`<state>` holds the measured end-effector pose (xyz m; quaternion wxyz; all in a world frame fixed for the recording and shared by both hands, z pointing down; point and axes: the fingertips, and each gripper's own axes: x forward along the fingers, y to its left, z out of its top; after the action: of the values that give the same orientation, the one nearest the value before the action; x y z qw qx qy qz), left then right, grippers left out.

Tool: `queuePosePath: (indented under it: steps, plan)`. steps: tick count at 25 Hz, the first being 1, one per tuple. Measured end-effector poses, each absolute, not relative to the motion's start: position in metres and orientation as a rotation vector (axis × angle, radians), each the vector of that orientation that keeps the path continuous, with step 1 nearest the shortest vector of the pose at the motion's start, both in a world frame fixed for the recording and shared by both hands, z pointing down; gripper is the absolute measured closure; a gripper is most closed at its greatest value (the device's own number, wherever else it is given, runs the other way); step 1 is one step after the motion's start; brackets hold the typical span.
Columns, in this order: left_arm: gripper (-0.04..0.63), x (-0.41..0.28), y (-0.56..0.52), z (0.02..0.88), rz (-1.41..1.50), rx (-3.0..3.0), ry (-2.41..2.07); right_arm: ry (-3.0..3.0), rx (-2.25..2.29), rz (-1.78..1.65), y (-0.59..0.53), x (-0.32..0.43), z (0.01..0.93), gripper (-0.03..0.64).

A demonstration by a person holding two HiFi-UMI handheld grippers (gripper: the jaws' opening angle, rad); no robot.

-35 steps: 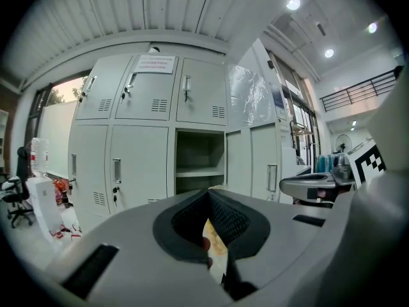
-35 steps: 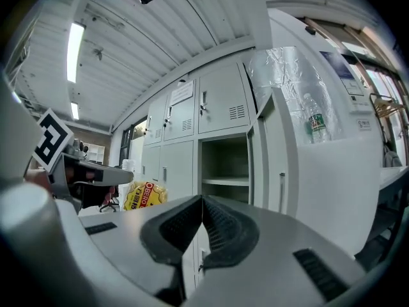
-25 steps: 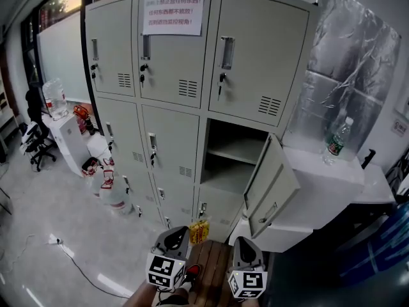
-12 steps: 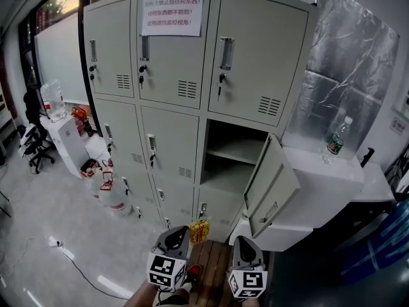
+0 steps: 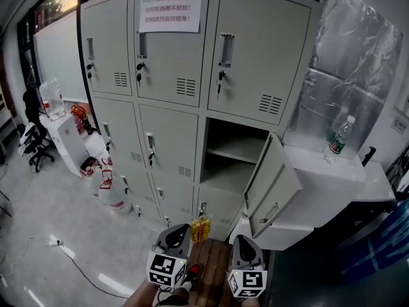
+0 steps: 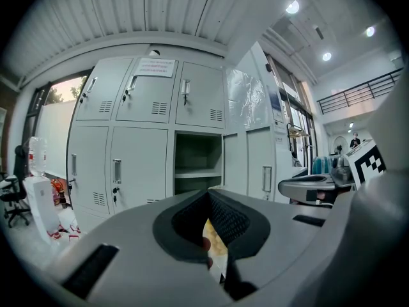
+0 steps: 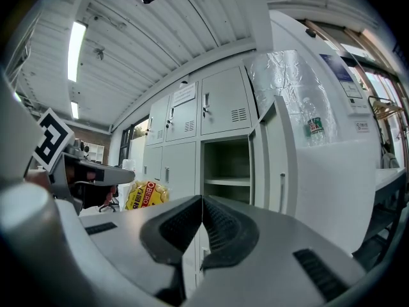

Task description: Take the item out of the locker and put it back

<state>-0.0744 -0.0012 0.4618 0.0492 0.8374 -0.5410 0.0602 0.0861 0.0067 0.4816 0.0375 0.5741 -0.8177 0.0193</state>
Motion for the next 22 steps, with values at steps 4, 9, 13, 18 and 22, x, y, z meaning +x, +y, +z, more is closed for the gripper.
queuePosePath:
  steps: [4,9,13,18,22]
  plan:
    - [0.575,-0.069,-0.014,0.459,0.174,2.553,-1.646,-2.510,1.757,0.044,-0.005,0.089,0.479,0.598]
    - [0.575,-0.059,-0.042,0.456,0.171,2.559,-1.627,-2.513,1.754,0.035,-0.030,0.092,0.473,0.598]
    - [0.575,-0.051,-0.071,0.451,0.163,2.568,-1.607,-2.495,1.769,0.042,-0.053,0.098,0.469,0.598]
    - [0.575,-0.043,-0.109,0.440,0.153,2.599,-1.574,-2.475,1.804,0.049,-0.087,0.102,0.463,0.598]
    - [0.575,-0.037,-0.145,0.430,0.136,2.622,-1.554,-2.467,1.831,0.036,-0.118,0.101,0.455,0.598]
